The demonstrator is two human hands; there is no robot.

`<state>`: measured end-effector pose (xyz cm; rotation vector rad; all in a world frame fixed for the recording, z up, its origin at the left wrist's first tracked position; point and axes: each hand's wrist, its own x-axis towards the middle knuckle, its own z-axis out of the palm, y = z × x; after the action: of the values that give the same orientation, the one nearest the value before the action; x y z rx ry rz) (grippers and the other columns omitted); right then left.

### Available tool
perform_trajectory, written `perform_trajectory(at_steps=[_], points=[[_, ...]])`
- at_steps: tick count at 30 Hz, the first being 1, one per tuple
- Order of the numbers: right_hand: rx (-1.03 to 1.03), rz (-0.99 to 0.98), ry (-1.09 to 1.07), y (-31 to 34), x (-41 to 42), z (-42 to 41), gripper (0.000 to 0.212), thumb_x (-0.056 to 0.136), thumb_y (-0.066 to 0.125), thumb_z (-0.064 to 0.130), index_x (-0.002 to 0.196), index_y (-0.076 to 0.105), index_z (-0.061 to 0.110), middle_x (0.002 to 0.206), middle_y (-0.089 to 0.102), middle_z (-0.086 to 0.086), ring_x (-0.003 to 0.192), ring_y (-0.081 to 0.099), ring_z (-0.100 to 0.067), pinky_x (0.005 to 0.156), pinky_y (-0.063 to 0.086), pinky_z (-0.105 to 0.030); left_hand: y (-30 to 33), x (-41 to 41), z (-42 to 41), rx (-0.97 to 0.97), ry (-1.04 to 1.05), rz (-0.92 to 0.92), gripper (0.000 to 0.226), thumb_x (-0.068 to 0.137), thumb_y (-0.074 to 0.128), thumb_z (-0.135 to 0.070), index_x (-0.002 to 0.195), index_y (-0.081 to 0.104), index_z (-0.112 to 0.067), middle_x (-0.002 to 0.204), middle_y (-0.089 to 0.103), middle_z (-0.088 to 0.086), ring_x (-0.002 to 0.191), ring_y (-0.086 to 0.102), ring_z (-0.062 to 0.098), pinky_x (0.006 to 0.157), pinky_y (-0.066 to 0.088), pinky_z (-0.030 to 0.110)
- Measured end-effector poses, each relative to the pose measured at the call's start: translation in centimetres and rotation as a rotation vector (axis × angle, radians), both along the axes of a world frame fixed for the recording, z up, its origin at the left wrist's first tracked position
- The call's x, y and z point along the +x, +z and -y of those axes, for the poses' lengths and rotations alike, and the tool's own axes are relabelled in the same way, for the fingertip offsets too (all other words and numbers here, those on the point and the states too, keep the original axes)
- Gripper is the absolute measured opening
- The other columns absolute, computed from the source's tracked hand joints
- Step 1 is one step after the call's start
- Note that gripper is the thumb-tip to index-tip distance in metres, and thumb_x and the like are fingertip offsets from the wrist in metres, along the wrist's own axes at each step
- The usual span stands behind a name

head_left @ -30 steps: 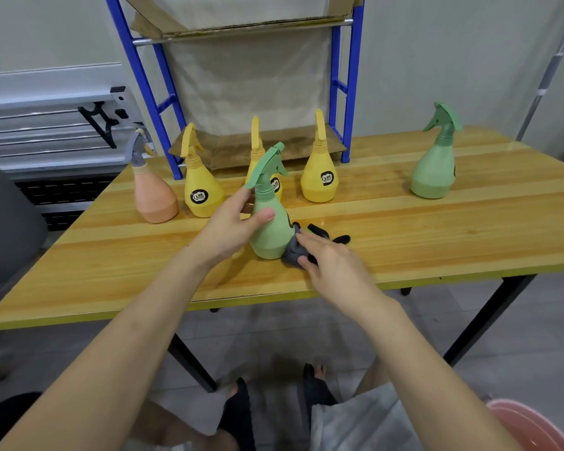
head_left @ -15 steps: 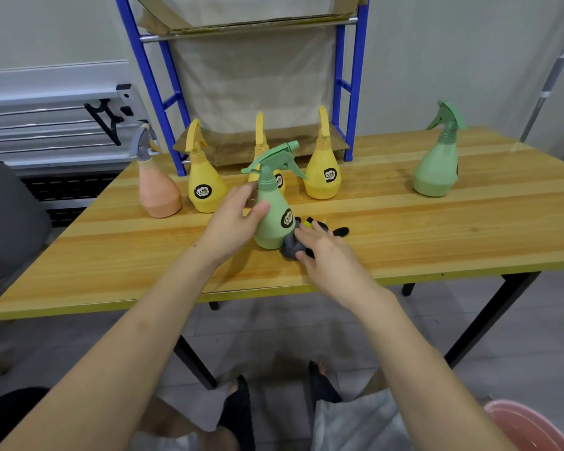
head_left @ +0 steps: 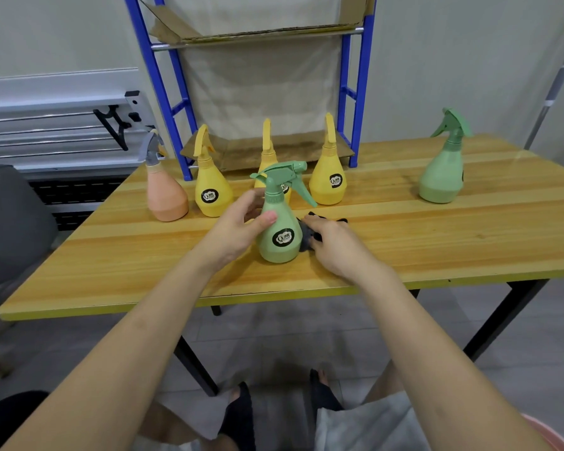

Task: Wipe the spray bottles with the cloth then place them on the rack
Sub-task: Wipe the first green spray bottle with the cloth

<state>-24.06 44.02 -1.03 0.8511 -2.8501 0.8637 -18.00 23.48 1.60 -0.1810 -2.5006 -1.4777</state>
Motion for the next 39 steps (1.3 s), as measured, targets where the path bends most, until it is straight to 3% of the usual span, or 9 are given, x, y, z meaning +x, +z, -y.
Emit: perform_trajectory(at_steps=[4,9,15,22,25,29,33,36,39], points=[[-0.004,0.0,0.02,0.0,0.0,0.0,0.023,0.094,0.056,0.007,0.108,0.068,0.02,0.108,0.07,-0.001,0.103,0.059,-0.033,0.079,0.042,-0.032,-0.6,-0.1,-0.4,0.021,0.053,-0.01,0.036,0.104,0.056,-0.025,0.138,0.049,-0.018,0.131,0.064,0.004,0.123,0.06,0.015,0.108,0.049,0.041],[-0.034,-0.015,0.024,-0.7,2.4,-0.7,0.012,0.095,0.062,0.012,0.107,0.065,0.013,0.115,0.068,-0.006,0.114,0.059,-0.035,0.087,0.049,-0.043,-0.5,-0.9,0.4,-0.156,0.162,-0.033,0.053,0.098,0.047,-0.049,0.145,0.052,-0.026,0.128,0.061,0.004,0.122,0.056,0.018,0.108,0.046,0.048],[-0.066,-0.083,0.018,-1.5,4.2,-0.6,0.02,0.095,0.062,0.011,0.114,0.064,0.011,0.124,0.065,-0.007,0.114,0.058,-0.035,0.086,0.049,-0.043,-1.0,-0.9,-1.4,-0.016,0.149,-0.027,0.056,0.093,0.071,-0.041,0.14,0.043,-0.032,0.129,0.062,-0.008,0.119,0.056,0.0,0.097,0.049,0.023],[-0.102,-0.075,-0.016,-1.8,2.4,-0.3,0.004,0.093,0.062,0.012,0.097,0.063,0.013,0.104,0.067,-0.002,0.095,0.059,-0.035,0.074,0.048,-0.04,-1.7,-1.2,-1.0,0.016,0.147,-0.08,0.053,0.093,0.071,-0.04,0.139,0.048,-0.025,0.129,0.064,-0.008,0.121,0.058,0.007,0.102,0.05,0.033],[-0.099,-0.032,-0.016,-1.3,0.6,-0.1,0.025,0.093,0.06,0.01,0.112,0.07,0.021,0.108,0.072,-0.002,0.102,0.061,-0.033,0.078,0.048,-0.036,-1.8,-0.9,-0.3,0.024,0.082,-0.086,0.052,0.096,0.069,-0.034,0.142,0.048,-0.022,0.134,0.063,-0.011,0.125,0.057,0.005,0.107,0.047,0.033],[-0.073,-0.006,-0.004,-0.7,-1.2,0.7,0.043,0.095,0.057,0.012,0.13,0.066,0.033,0.115,0.072,-0.002,0.11,0.06,-0.033,0.088,0.051,-0.041,-1.8,-0.5,0.2,0.022,0.032,-0.083,0.051,0.099,0.065,-0.029,0.145,0.047,-0.021,0.137,0.061,-0.008,0.125,0.056,0.002,0.1,0.046,0.015],[-0.088,-0.005,-0.005,-0.8,-1.2,0.6,0.045,0.095,0.058,0.011,0.135,0.064,0.032,0.119,0.072,-0.001,0.114,0.06,-0.031,0.092,0.05,-0.04,-2.3,-1.0,0.5,-0.044,0.064,-0.07,0.055,0.099,0.062,-0.038,0.149,0.043,-0.027,0.139,0.059,-0.002,0.127,0.054,0.005,0.108,0.044,0.03],[-0.087,-0.017,0.007,-1.0,-0.1,0.3,0.033,0.095,0.06,0.012,0.125,0.067,0.025,0.111,0.071,-0.004,0.107,0.061,-0.032,0.084,0.05,-0.038,-2.8,-1.3,0.7,-0.179,0.198,-0.105,0.049,0.104,0.055,-0.029,0.151,0.044,-0.02,0.121,0.058,0.006,0.111,0.05,-0.002,0.105,0.04,0.02],[-0.119,-0.048,0.011,-1.3,1.9,0.0,0.035,0.094,0.061,0.013,0.128,0.064,0.022,0.119,0.069,-0.005,0.109,0.06,-0.035,0.087,0.052,-0.043,-2.7,-1.2,1.0,-0.161,0.22,-0.114,0.046,0.105,0.054,-0.028,0.149,0.047,-0.02,0.11,0.06,-0.001,0.113,0.055,0.016,0.102,0.046,0.033]])
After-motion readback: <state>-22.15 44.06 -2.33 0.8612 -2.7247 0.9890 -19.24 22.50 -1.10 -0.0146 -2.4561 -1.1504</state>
